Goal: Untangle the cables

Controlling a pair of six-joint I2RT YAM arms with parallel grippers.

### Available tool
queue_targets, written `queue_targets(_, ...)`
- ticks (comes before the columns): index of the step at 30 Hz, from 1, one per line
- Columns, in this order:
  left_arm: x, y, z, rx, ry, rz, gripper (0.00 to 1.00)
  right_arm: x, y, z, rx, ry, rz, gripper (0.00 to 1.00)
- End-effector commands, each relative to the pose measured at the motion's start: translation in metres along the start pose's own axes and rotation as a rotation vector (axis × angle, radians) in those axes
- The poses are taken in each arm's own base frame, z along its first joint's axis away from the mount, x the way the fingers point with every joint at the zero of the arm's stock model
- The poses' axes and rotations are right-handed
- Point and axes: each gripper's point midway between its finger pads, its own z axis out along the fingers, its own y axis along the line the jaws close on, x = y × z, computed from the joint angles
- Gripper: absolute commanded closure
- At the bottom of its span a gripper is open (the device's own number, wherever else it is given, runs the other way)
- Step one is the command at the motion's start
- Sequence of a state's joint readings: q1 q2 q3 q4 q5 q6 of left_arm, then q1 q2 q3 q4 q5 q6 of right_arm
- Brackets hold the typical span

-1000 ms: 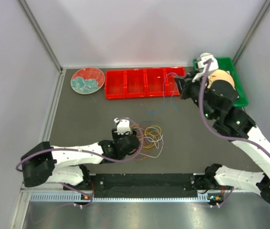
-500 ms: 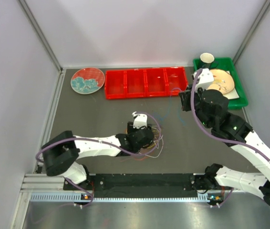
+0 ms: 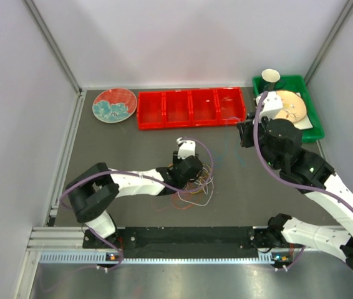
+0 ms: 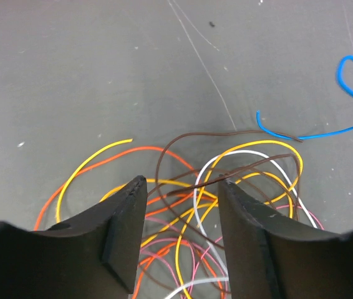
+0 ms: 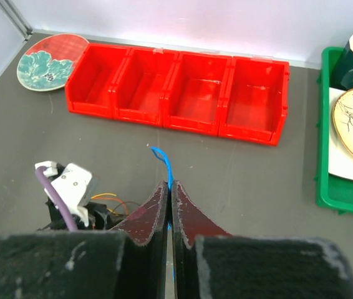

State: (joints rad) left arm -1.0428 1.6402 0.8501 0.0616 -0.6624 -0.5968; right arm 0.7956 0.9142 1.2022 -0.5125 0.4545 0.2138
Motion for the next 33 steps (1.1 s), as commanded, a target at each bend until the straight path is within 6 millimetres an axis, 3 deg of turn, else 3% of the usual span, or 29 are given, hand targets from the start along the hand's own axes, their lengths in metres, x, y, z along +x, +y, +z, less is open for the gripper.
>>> queue_targets(1,-0.010,-0.023,0.011,0.110,-0.015,0.001,0.56,-0.015,-0.004,-0.011,0.010,-0.036,0.027,1.00)
queue_targets(2,-0.012,-0.024,0.012,0.117,-0.017,0.000,0.71,-0.015,-0.004,-0.012,0.009,-0.034,0.026,1.00)
queue_targets(5,-0.026,-0.028,0.012,0.132,-0.047,-0.016,1.00,-0.012,-0.008,-0.014,0.025,-0.026,0.022,1.00)
queue_targets(7,-0.038,-0.018,0.009,0.085,-0.054,-0.010,1.00,-0.009,-0.013,-0.016,0.043,-0.015,0.016,1.00)
queue_targets(8,-0.062,-0.016,0.006,0.055,-0.089,-0.037,1.00,-0.009,-0.014,-0.017,0.050,-0.012,0.015,1.00)
queue_targets(10,-0.074,0.008,0.002,-0.045,-0.080,-0.014,1.00,-0.006,-0.019,-0.019,0.069,0.003,0.005,1.00)
queue_targets(11,-0.098,0.020,-0.002,-0.074,-0.106,-0.047,1.00,-0.006,-0.021,-0.021,0.080,0.002,0.004,1.00)
queue_targets(14,-0.129,0.059,-0.009,-0.126,-0.111,-0.117,1.00,-0.008,-0.029,-0.026,0.107,-0.009,0.008,1.00)
queue_targets(17,-0.138,0.083,-0.021,-0.137,-0.126,-0.151,1.00,-0.012,-0.031,-0.029,0.110,-0.023,0.014,1.00)
queue_targets(21,-0.122,0.084,-0.032,-0.073,-0.100,-0.182,1.00,-0.022,-0.026,-0.026,0.101,-0.045,0.023,1.00)
queue_targets(23,-0.098,0.076,-0.037,0.005,-0.045,-0.208,1.00,-0.033,-0.024,-0.021,0.103,-0.064,0.011,1.00)
queue_targets(25,-0.089,0.062,-0.041,0.098,-0.035,-0.236,1.00,-0.056,-0.020,-0.021,0.099,-0.109,0.017,1.00)
queue_targets(26,-0.072,0.064,-0.043,0.116,-0.013,-0.234,1.00,-0.059,-0.015,-0.011,0.094,-0.100,-0.018,1.00)
queue_targets(27,-0.068,0.057,-0.044,0.155,-0.015,-0.256,1.00,-0.065,-0.012,-0.008,0.097,-0.099,-0.031,1.00)
queue_targets(28,-0.050,0.060,-0.043,0.154,0.012,-0.248,1.00,-0.088,-0.010,-0.011,0.096,-0.138,-0.018,1.00)
queue_targets(30,-0.043,0.059,-0.044,0.172,0.008,-0.263,1.00,-0.097,-0.005,0.007,0.113,-0.126,-0.055,1.00)
queue_targets(31,-0.030,0.062,-0.043,0.165,0.030,-0.255,1.00,-0.120,-0.004,0.003,0.111,-0.167,-0.039,1.00)
queue_targets(33,-0.017,0.061,-0.041,0.171,0.047,-0.249,1.00,-0.128,-0.003,0.022,0.131,-0.159,-0.067,1.00)
